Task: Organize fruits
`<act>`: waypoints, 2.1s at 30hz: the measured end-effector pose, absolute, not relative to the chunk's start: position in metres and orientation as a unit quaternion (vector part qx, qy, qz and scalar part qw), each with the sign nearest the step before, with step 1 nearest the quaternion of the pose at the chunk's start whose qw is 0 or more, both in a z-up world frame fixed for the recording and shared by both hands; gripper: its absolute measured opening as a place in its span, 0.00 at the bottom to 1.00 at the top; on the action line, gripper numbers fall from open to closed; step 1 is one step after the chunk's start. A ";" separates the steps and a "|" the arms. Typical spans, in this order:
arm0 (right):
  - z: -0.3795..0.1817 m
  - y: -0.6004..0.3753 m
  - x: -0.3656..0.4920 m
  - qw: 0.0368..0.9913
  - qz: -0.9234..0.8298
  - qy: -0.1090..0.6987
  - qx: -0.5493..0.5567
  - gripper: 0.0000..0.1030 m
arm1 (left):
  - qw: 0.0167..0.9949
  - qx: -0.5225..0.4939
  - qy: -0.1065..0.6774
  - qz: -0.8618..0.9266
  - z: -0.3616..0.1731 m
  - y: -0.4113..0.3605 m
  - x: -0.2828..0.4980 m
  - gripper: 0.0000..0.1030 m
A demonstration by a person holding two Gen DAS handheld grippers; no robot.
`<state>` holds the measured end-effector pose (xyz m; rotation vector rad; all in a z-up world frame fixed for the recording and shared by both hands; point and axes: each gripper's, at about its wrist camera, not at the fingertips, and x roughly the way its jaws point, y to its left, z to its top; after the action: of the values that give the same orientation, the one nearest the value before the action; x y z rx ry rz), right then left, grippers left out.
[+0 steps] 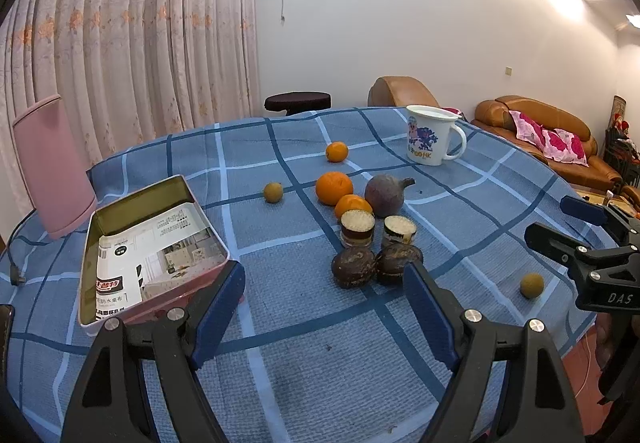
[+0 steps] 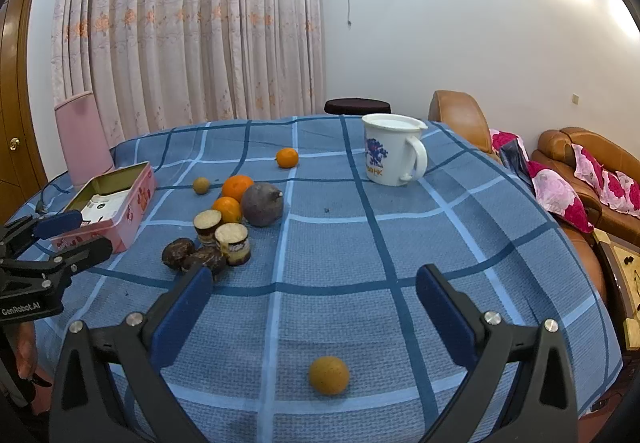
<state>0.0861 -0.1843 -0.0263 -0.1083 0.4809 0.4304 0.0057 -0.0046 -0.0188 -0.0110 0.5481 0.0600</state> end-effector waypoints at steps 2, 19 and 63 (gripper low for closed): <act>-0.027 -0.184 0.086 0.947 0.212 0.238 -0.053 1.00 | 0.961 -0.005 0.273 0.030 -0.019 -0.005 0.007 0.80; -0.033 -0.191 0.087 0.944 0.214 0.244 -0.050 1.00 | 0.956 -0.004 0.291 0.029 -0.026 -0.005 0.014 0.80; -0.074 -0.199 0.089 0.914 0.306 0.264 -0.025 0.27 | 0.926 -0.064 0.372 0.002 -0.057 -0.001 0.089 0.54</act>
<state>0.0888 -0.1988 -0.0738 -0.0521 0.5446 0.6301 0.0893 -0.0005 -0.0570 -0.1303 0.7639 0.0042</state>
